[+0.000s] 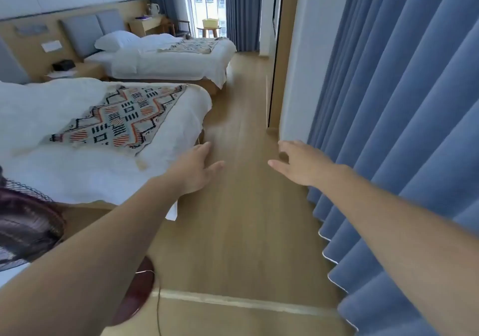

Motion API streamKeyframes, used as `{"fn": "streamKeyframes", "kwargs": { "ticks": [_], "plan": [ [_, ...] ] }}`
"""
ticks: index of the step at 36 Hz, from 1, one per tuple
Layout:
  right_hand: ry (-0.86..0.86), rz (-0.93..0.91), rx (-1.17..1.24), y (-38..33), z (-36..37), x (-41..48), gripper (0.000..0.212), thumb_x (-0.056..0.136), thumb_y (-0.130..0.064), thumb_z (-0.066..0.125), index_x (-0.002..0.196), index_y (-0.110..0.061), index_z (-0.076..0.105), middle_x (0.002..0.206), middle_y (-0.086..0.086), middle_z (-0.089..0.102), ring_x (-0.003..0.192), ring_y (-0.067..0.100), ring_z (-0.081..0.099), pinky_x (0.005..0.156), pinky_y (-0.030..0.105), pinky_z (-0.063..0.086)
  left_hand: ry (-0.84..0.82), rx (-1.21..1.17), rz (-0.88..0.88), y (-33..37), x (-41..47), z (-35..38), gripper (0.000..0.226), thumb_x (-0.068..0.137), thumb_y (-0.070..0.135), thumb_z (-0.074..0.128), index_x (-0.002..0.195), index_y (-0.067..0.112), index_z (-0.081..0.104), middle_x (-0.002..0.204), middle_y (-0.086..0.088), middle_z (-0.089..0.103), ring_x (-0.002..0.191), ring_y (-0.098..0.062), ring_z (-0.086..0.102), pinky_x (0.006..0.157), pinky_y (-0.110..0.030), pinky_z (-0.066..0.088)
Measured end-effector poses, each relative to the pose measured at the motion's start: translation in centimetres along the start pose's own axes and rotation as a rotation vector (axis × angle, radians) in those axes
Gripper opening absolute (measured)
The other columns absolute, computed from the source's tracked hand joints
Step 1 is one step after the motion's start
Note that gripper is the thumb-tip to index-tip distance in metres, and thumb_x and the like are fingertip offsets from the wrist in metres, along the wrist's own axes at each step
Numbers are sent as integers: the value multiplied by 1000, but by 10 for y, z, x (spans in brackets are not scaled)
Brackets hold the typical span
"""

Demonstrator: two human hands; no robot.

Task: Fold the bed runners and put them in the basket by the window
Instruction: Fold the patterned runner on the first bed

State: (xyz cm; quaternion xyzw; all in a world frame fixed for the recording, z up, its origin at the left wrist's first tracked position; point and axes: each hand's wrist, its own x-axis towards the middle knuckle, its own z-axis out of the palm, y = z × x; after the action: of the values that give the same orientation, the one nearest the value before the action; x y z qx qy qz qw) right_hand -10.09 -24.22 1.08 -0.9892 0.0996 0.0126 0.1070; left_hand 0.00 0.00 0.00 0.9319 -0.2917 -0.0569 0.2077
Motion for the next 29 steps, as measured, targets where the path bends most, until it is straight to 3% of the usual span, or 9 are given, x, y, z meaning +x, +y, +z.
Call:
{"fn": "streamKeyframes", "kwargs": {
  "ticks": [9, 14, 29],
  "plan": [
    [-43, 25, -9, 46, 19, 62, 71, 94, -61, 38, 150, -20, 24, 151, 9, 34, 132, 30, 41, 102, 48, 41, -13, 26, -57, 1, 68, 35, 76, 93, 55, 45, 151, 13, 19, 156, -6, 25, 142, -23, 26, 112, -36, 24],
    [-71, -5, 3, 85, 21, 117, 68, 94, -60, 38, 148, -19, 27, 149, 9, 35, 130, 30, 43, 100, 47, 43, -37, 37, -123, 8, 131, 56, 78, 91, 59, 44, 151, 16, 18, 156, -4, 26, 135, -24, 37, 110, -41, 33],
    [-119, -144, -35, 174, -20, 280, 66, 95, -57, 39, 148, -20, 26, 152, 9, 32, 133, 29, 40, 103, 45, 40, 40, 19, -289, 40, 266, 69, 74, 92, 55, 46, 150, 14, 22, 155, -6, 29, 140, -23, 31, 111, -35, 27]
  ]
}}
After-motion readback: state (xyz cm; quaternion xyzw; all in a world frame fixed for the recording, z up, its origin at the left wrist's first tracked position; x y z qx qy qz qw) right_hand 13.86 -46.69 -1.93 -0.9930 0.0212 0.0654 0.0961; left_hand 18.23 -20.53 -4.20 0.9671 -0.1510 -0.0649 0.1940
